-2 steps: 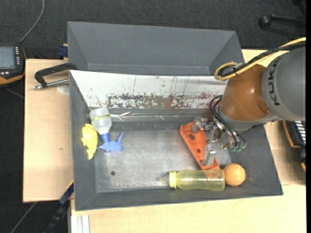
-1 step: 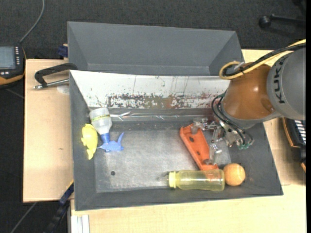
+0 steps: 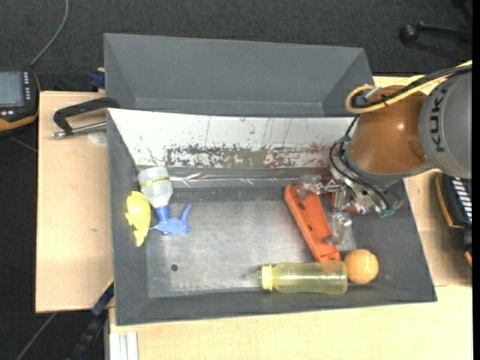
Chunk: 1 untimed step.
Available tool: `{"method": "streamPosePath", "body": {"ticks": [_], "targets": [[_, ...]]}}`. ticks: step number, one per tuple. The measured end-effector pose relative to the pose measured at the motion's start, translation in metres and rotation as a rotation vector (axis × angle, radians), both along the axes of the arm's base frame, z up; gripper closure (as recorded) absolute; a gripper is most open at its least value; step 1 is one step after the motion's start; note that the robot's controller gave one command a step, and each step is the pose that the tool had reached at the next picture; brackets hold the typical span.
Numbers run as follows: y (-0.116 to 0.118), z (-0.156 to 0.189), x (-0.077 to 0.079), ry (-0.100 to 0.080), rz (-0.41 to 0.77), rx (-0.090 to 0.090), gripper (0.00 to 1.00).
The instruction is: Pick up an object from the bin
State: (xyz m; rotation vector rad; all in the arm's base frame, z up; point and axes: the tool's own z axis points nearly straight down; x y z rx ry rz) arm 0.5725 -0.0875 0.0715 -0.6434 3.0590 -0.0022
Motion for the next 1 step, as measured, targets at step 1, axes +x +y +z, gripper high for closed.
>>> {"method": "streamPosePath", "body": {"ticks": [1], "targets": [[0.0128, 0.0014, 0.0127, -0.003, 0.010, -0.001, 0.00]]}}
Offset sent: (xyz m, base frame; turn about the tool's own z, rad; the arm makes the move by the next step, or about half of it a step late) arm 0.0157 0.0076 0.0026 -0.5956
